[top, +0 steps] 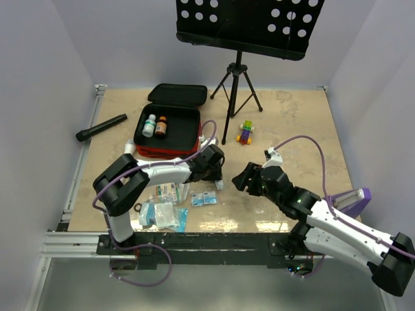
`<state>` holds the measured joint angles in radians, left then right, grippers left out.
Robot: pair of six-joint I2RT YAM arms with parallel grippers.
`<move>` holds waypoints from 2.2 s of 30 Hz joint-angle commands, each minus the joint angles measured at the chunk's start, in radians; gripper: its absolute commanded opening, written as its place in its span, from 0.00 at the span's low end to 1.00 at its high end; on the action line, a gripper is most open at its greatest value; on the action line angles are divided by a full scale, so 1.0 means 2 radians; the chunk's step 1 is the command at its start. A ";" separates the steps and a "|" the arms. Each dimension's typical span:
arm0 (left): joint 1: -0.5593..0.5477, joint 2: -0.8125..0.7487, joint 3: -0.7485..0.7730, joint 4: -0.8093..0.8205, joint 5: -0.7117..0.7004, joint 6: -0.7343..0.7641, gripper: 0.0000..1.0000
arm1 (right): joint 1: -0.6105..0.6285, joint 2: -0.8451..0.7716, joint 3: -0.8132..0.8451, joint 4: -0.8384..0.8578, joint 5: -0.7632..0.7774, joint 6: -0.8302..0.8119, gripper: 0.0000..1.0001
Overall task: Organize the medicine kit
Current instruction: Place the pill bottle in the medicine box.
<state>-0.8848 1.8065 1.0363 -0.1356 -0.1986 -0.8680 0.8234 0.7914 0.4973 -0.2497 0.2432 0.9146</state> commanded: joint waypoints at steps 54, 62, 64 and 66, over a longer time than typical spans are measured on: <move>0.274 0.147 0.326 -0.086 -0.088 0.459 0.66 | -0.002 0.107 0.060 0.106 -0.036 -0.111 0.67; 0.255 0.010 0.267 -0.092 -0.108 0.403 0.68 | -0.001 0.107 0.050 0.112 -0.033 -0.109 0.67; 0.244 -0.043 0.226 -0.086 -0.116 0.381 0.68 | -0.002 0.113 0.047 0.116 -0.031 -0.110 0.67; 0.235 -0.098 0.177 -0.085 -0.132 0.346 0.69 | -0.002 0.122 0.047 0.117 -0.030 -0.111 0.67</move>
<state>-0.3717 1.8496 1.5063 -0.3367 -0.3931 -0.0433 0.8234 1.0153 0.5720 -0.0616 0.1833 0.7132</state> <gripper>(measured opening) 0.682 0.667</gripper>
